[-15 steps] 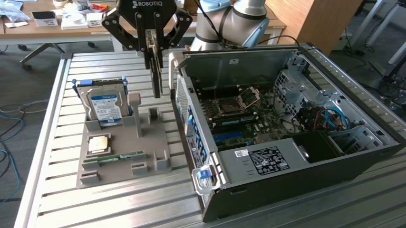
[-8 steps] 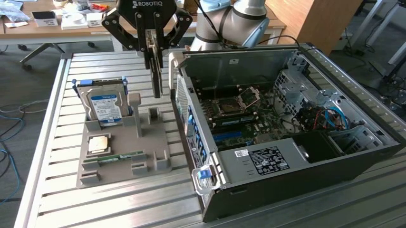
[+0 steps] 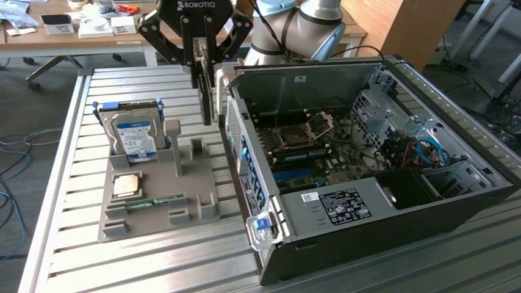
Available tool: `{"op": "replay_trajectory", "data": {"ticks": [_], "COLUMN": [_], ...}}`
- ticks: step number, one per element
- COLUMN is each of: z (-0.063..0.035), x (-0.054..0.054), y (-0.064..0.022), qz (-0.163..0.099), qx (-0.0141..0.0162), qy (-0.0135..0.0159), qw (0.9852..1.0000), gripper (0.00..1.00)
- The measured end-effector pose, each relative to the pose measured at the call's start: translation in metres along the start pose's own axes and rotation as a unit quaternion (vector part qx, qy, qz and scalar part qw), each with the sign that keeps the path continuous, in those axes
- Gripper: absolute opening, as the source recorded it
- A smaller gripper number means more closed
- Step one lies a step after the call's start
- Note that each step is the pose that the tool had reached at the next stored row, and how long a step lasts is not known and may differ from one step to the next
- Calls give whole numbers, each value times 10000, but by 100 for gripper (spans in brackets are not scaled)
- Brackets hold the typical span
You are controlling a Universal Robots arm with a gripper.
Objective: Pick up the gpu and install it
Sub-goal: 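Pick up the gpu and move the gpu toward the slot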
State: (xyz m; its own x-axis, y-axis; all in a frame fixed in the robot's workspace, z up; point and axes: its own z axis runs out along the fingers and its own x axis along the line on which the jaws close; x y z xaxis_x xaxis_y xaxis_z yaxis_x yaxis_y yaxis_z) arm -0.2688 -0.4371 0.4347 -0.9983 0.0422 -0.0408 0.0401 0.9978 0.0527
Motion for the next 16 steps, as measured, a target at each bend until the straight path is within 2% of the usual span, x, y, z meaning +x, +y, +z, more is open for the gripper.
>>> {"op": "replay_trajectory", "data": {"ticks": [16], "z": [14], "x": [-346], "y": [14], "qz": [0], "qx": [1], "qy": [1], "qw": [10000], "gripper": [27]}}
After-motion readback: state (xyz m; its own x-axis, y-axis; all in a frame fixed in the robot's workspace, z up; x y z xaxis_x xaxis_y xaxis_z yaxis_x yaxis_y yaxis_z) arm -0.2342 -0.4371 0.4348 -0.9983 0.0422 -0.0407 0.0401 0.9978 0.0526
